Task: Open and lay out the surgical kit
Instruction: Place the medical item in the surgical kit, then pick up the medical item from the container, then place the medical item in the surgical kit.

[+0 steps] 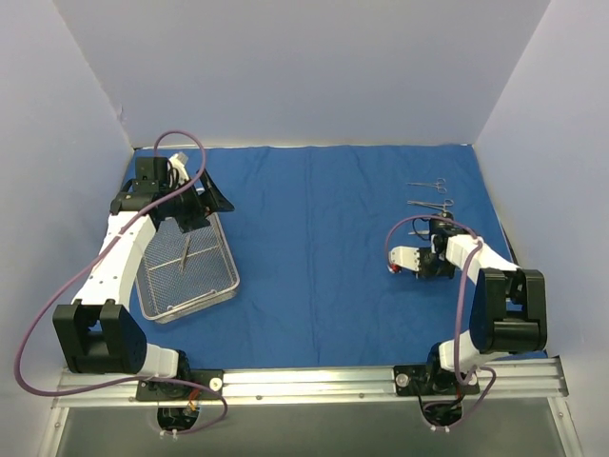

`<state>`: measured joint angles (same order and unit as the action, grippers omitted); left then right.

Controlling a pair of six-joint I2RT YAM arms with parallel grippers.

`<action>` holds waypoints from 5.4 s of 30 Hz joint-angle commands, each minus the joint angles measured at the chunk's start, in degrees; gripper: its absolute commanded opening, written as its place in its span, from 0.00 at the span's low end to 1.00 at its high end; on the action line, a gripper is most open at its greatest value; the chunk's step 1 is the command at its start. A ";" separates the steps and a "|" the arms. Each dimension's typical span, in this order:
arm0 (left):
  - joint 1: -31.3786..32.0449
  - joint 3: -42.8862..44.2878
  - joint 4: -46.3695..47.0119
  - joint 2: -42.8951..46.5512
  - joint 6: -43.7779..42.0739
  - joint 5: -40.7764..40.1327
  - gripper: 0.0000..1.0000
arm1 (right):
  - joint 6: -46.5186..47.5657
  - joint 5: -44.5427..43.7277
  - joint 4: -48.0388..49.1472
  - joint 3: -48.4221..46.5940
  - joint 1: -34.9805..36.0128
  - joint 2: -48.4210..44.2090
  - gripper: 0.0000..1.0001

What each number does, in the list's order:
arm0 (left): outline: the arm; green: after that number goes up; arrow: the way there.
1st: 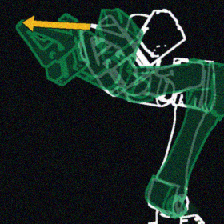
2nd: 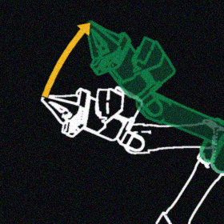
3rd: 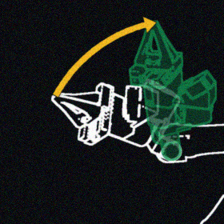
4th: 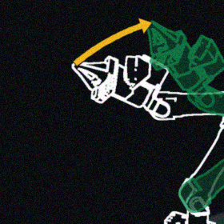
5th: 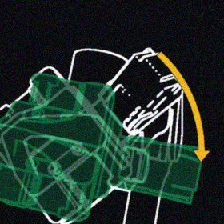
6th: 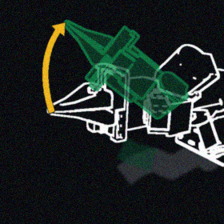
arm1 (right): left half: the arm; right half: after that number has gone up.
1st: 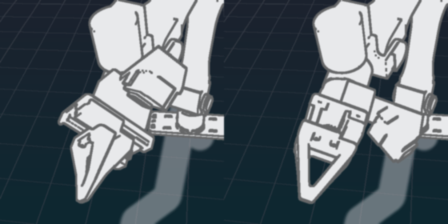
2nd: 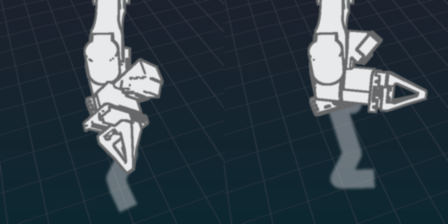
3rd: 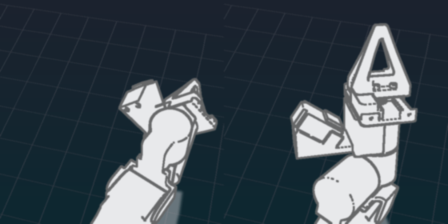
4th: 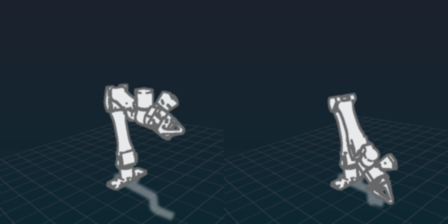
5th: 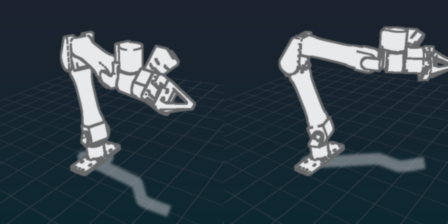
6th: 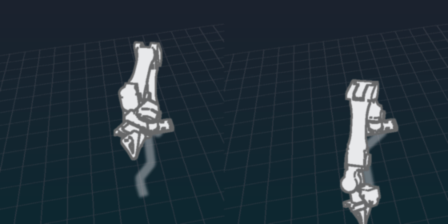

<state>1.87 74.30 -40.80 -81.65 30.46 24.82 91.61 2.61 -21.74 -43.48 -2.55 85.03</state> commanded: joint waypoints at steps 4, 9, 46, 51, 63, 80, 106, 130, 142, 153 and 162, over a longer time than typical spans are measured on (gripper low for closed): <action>-0.55 -0.12 1.95 3.07 0.22 -0.47 0.94 | 2.08 2.92 -0.50 -1.43 0.70 3.55 0.00; -1.08 0.14 1.77 2.81 0.04 -0.65 0.94 | 1.29 3.63 0.29 -1.43 0.70 5.32 0.00; -5.55 6.55 -11.32 -4.83 -2.42 -16.20 0.94 | -37.22 5.30 -2.01 -15.55 17.48 -9.37 1.00; -7.76 11.55 -12.99 -12.99 -5.48 -15.59 0.98 | -61.85 11.87 9.39 -26.73 20.03 -3.83 1.00; -7.85 19.91 -22.48 -25.75 -12.35 -26.12 0.63 | -102.83 14.93 -7.97 -61.89 23.83 11.56 1.00; -7.41 18.33 -23.01 -34.80 -14.29 -29.65 0.64 | -106.21 26.39 -4.89 -56.18 16.96 8.83 0.93; -6.44 29.12 -31.61 -28.15 -14.02 -25.11 0.02 | -111.65 19.70 -13.68 -71.29 23.11 23.85 0.49; 16.94 32.04 -12.38 -24.79 -2.42 7.70 0.02 | -128.96 41.77 2.31 -70.07 28.91 31.24 0.62; 18.96 31.17 -10.80 -24.09 -1.63 9.55 0.02 | -129.93 41.95 3.54 -68.05 30.93 33.88 0.39; 19.22 31.87 -9.74 -24.26 -1.45 10.34 0.02 | -131.51 43.35 3.72 -67.17 31.55 34.94 0.05; 18.00 32.23 -11.24 -21.99 -6.63 4.46 0.90 | -136.25 34.93 -3.38 -64.55 29.27 32.13 0.00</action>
<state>20.67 104.40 -53.34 -107.26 27.05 32.08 -41.63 41.87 -20.67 -110.26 28.03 119.55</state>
